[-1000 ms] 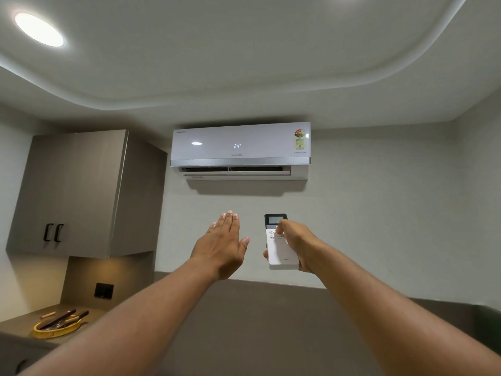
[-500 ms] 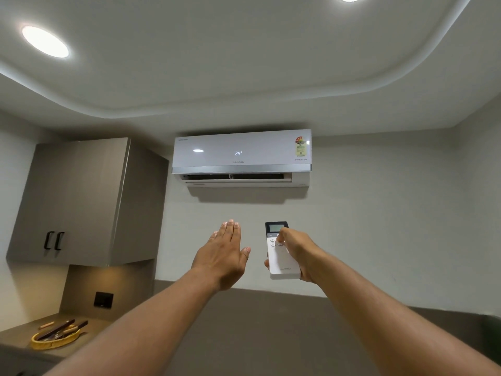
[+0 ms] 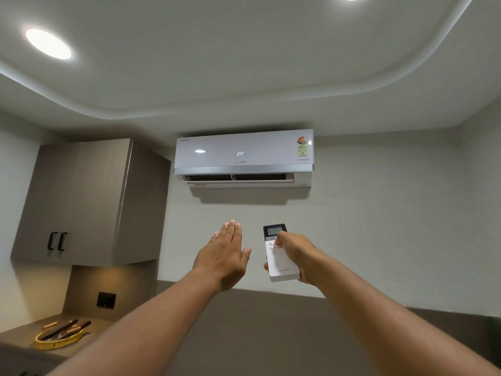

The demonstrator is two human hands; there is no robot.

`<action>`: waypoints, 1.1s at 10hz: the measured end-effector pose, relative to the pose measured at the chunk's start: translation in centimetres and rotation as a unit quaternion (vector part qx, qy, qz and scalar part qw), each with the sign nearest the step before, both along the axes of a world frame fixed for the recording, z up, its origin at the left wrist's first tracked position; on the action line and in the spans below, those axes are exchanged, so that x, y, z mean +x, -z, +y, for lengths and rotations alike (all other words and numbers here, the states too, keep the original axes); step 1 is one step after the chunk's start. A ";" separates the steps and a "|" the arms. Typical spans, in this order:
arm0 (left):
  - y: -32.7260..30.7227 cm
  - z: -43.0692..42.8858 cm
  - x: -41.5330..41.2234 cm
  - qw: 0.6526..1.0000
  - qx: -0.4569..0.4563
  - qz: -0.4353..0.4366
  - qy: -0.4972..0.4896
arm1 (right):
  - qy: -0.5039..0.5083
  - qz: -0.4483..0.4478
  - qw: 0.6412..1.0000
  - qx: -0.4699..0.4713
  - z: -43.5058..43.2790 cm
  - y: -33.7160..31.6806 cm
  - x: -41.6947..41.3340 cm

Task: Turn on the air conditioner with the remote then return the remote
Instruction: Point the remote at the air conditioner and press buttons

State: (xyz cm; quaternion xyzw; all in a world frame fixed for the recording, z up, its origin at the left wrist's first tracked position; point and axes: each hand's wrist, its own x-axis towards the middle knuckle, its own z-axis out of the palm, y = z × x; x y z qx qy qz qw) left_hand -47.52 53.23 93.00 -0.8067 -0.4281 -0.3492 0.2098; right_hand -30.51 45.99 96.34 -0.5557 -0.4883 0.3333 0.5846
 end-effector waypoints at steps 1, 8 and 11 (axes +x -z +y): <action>0.0 0.1 -0.1 1.000 0.001 0.001 -0.002 | 0.000 0.007 1.000 0.002 0.0 0.0 -0.2; 0.2 0.5 -0.6 1.000 -0.001 0.005 -0.007 | 0.002 0.009 1.000 0.003 0.1 0.1 -0.7; 0.5 0.3 -0.7 1.000 0.000 0.007 -0.005 | 0.012 0.000 1.000 0.001 0.0 0.2 -0.9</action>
